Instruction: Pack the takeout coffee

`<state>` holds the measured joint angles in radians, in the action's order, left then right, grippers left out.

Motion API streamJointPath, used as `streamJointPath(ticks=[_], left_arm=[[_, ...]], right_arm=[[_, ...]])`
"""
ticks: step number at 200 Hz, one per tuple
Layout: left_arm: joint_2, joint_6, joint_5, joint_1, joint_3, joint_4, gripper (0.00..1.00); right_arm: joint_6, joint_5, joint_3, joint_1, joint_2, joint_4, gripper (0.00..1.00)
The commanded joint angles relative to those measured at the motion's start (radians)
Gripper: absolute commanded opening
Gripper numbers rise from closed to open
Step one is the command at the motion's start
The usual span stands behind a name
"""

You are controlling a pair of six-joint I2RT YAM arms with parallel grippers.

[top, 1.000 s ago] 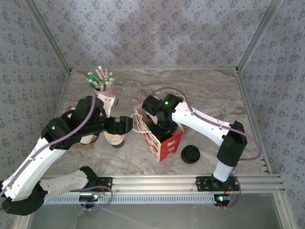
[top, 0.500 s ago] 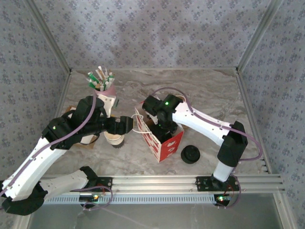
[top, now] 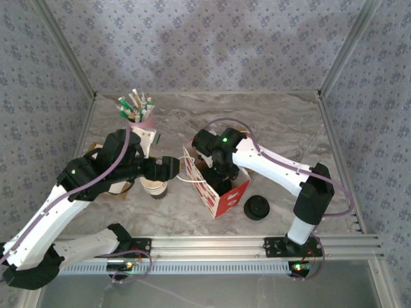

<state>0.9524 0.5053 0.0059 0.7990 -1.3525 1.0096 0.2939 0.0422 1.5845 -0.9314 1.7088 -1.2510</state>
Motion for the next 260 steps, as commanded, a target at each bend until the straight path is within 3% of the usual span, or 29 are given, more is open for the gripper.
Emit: streamJointPath(ticks=[1, 260], left_arm=[[0.007, -0.011, -0.011, 0.007, -0.001, -0.019, 0.96], [0.017, -0.013, -0.006, 0.008, -0.010, -0.023, 0.96]], right_arm=[[-0.014, 0.016, -0.021, 0.003, -0.006, -0.010, 0.61], [-0.024, 0.060, -0.037, 0.021, 0.026, -0.019, 0.61]])
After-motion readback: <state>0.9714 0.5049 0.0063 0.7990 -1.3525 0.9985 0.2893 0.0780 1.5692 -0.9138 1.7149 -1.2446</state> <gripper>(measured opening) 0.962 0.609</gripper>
